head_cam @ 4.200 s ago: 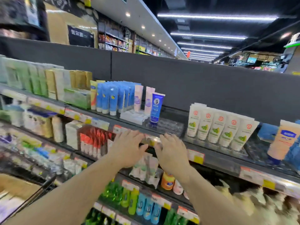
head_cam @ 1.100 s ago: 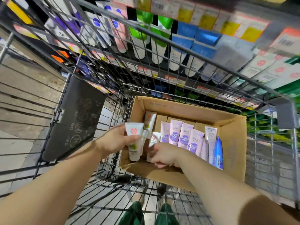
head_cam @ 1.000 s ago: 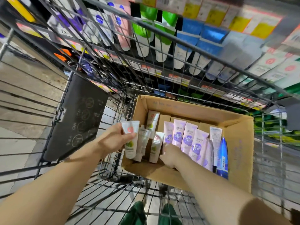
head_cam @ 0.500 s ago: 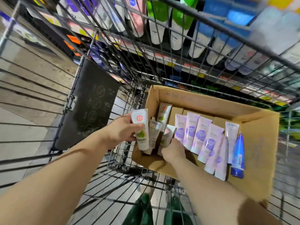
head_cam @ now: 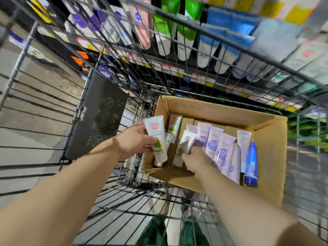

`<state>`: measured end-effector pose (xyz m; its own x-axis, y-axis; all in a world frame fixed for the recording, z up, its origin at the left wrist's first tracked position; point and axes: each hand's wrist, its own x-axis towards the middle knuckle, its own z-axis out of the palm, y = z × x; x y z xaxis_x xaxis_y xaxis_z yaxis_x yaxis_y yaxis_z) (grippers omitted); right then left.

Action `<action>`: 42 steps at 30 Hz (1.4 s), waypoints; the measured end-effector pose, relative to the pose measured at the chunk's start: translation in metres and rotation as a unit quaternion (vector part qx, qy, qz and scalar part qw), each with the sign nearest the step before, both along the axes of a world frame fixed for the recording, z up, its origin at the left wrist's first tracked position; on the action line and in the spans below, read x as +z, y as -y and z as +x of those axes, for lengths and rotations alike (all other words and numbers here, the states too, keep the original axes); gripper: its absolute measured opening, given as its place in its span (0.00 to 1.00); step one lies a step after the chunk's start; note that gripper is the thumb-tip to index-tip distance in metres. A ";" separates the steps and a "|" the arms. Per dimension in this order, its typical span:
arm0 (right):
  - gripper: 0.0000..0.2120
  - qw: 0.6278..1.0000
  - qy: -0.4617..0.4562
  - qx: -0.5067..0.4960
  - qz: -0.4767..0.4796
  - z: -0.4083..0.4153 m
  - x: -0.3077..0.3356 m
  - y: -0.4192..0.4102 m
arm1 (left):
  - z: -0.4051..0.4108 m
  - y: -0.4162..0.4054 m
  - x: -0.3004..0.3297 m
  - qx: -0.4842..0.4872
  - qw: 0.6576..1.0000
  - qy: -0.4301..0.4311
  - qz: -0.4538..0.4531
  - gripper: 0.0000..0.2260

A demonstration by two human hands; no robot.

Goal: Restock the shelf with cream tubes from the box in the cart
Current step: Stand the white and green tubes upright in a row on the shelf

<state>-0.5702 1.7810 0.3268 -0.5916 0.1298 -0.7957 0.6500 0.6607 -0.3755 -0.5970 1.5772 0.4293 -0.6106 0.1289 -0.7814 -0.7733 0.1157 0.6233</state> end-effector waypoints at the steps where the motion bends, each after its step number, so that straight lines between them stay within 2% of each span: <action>1: 0.08 0.999 -0.011 -0.037 -0.035 -0.002 0.012 -0.006 | -0.001 -0.005 0.009 0.000 1.000 -0.001 0.005 0.15; 4: 0.04 0.984 -0.035 -0.127 -0.123 -0.015 0.063 -0.024 | -0.010 -0.022 0.052 -0.029 0.999 -0.022 0.028 0.15; 9: 0.06 0.956 -0.130 -0.150 -0.218 -0.040 0.185 -0.068 | -0.039 -0.058 0.147 -0.114 0.987 -0.106 0.045 0.12; 13: 0.08 0.939 -0.218 -0.147 -0.219 -0.044 0.277 -0.126 | -0.062 -0.110 0.225 -0.147 0.972 -0.176 0.051 0.12; 15: 0.06 0.927 -0.257 -0.156 -0.222 -0.038 0.319 -0.162 | -0.073 -0.145 0.260 -0.167 0.962 -0.210 0.055 0.14; 21: 0.08 0.875 -0.355 -0.217 -0.246 0.004 0.421 -0.296 | -0.070 -0.299 0.352 -0.243 0.913 -0.322 0.065 0.11; 25: 0.12 0.844 -0.416 -0.257 -0.222 0.050 0.460 -0.407 | -0.038 -0.425 0.386 -0.255 0.892 -0.358 0.106 0.08; 29: 0.15 0.835 -0.443 -0.272 -0.180 0.105 0.489 -0.529 | 0.002 -0.552 0.409 -0.276 0.868 -0.385 0.150 0.09; 33: 0.11 0.811 -0.480 -0.295 -0.161 0.142 0.514 -0.627 | 0.029 -0.651 0.434 -0.301 0.842 -0.408 0.184 0.10; 37: 0.16 0.788 -0.504 -0.311 -0.169 0.150 0.532 -0.697 | 0.031 -0.723 0.449 -0.297 0.842 -0.413 0.178 0.11; 42: 0.15 0.779 -0.515 -0.315 -0.170 0.128 0.530 -0.765 | 0.006 -0.800 0.459 -0.282 0.844 -0.422 0.174 0.14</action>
<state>-0.4420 2.5460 0.8570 -0.8429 0.5380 0.0073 0.0430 0.0809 -0.9958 -0.5909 2.3774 0.8883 -0.6951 0.7173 0.0471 0.0811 0.0132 0.9966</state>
